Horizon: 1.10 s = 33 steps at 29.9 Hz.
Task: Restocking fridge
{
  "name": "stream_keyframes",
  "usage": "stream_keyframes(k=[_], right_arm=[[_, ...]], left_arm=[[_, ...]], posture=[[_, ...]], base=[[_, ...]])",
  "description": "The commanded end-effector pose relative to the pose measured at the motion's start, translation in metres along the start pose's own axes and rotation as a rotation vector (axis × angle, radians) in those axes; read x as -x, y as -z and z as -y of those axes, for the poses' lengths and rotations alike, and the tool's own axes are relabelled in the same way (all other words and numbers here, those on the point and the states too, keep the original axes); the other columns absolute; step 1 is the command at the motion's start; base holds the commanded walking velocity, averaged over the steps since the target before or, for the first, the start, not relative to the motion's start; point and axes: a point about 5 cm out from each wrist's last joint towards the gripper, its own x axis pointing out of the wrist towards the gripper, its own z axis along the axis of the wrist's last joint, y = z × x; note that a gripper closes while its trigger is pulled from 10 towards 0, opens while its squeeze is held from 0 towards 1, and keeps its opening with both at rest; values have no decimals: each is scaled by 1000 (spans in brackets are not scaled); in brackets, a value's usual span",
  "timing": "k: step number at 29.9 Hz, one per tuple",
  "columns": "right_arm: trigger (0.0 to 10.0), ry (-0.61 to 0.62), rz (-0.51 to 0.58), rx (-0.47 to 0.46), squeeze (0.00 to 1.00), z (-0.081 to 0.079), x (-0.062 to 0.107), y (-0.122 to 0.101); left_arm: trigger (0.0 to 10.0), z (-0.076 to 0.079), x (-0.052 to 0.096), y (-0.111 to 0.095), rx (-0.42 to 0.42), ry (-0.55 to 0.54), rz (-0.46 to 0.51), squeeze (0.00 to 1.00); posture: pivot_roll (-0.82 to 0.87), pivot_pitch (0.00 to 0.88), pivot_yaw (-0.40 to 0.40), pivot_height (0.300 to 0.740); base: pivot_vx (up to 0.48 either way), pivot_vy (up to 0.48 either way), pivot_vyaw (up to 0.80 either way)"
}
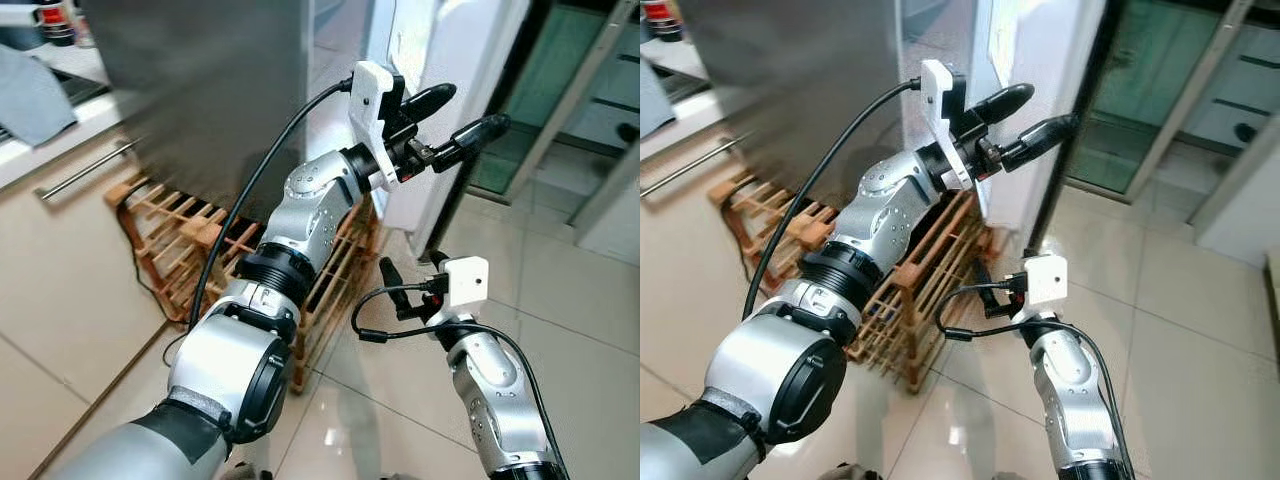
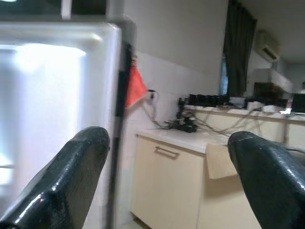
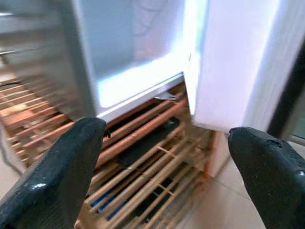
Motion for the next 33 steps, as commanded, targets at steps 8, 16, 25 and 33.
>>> stream_keyframes(k=[8, 16, 25, 33], right_arm=[[10000, 66, 32, -14, 0, 24, -17, -15], [10000, 22, -5, -30, 0, 20, -39, -16], [10000, -20, 12, -57, 0, 8, -59, -19], [10000, 2, 42, -140, 0, 10, -61, -15]], left_arm=[[10000, -73, 189, 16, -5, -714, -54, 0], [10000, -47, 240, 31, -126, -977, -158, 0], [10000, -38, 219, 35, -226, -1091, -213, 0], [10000, -33, 220, 38, -217, -1116, -257, 0]], posture=[[-65, 0, -9, 740], [35, 0, -82, 740], [71, 0, -90, 740], [104, 0, -67, 740]], base=[[0, 0, 0], [0, 0, 549], [0, 0, 578], [0, 0, 450]])
